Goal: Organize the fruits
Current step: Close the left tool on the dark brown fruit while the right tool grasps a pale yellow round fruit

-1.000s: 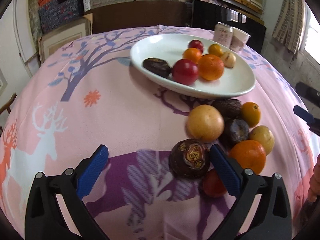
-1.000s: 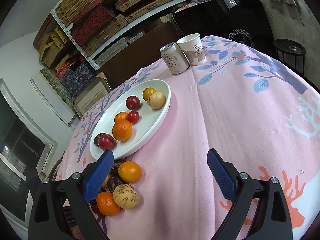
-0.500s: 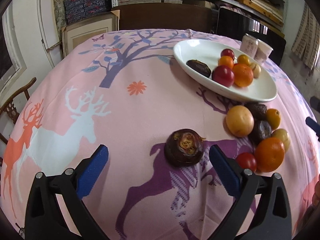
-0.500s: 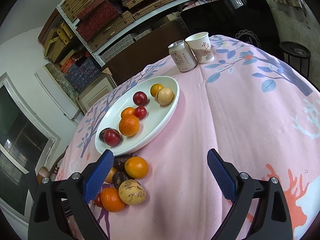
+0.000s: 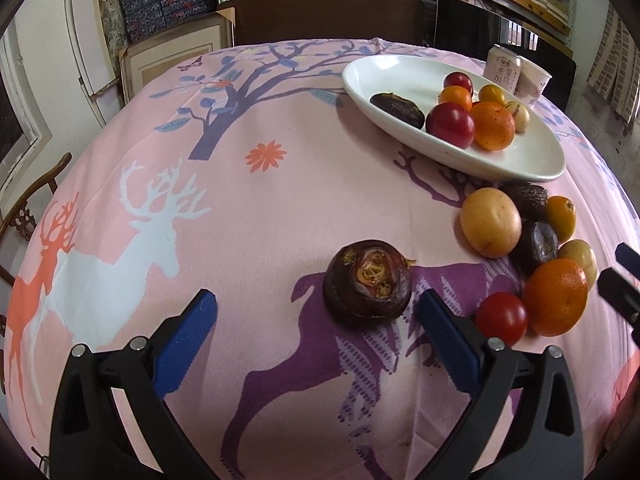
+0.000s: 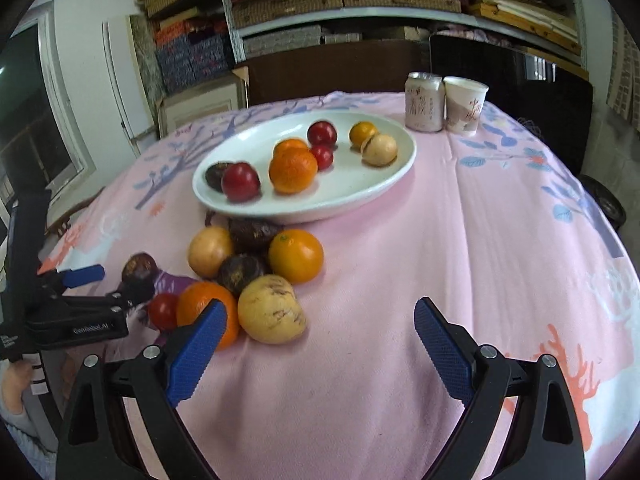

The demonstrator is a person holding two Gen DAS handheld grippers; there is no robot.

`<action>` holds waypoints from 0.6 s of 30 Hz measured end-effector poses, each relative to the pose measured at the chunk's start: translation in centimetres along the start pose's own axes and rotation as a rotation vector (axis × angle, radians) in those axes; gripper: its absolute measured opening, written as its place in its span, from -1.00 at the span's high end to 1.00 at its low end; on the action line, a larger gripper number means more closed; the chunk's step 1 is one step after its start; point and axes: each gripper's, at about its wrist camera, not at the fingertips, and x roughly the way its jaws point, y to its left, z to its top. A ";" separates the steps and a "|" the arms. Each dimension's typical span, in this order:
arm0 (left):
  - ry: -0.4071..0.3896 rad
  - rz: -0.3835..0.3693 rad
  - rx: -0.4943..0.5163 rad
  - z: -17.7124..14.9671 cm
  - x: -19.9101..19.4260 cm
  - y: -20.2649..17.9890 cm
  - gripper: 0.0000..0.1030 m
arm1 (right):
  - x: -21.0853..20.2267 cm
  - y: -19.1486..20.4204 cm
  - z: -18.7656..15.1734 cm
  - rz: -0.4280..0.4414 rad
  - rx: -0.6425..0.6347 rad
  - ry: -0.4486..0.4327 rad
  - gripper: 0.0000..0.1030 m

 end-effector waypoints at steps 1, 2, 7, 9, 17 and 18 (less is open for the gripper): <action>0.001 0.001 0.002 0.0 0.0 0.0 -0.92 | 0.2 0.0 0.0 -0.003 -0.002 0.008 -0.85; 0.001 0.003 0.005 -0.1 0.0 -0.1 -0.92 | 0.4 0.0 -0.1 -0.014 0.000 0.016 -0.85; 0.004 -0.002 0.002 0.0 0.1 0.0 -0.92 | 0.5 -1.9 0.1 -0.048 0.077 0.020 -0.86; 0.005 -0.004 0.001 0.0 0.1 0.0 -0.92 | -0.1 -2.5 0.4 -0.117 0.092 -0.017 -0.86; 0.004 -0.002 0.003 -0.1 0.2 0.0 -0.92 | 0.1 -1.2 0.3 -0.076 0.005 -0.011 -0.77; 0.005 -0.002 0.002 -0.1 0.2 0.0 -0.92 | 0.1 -0.9 0.3 -0.073 -0.011 -0.010 -0.72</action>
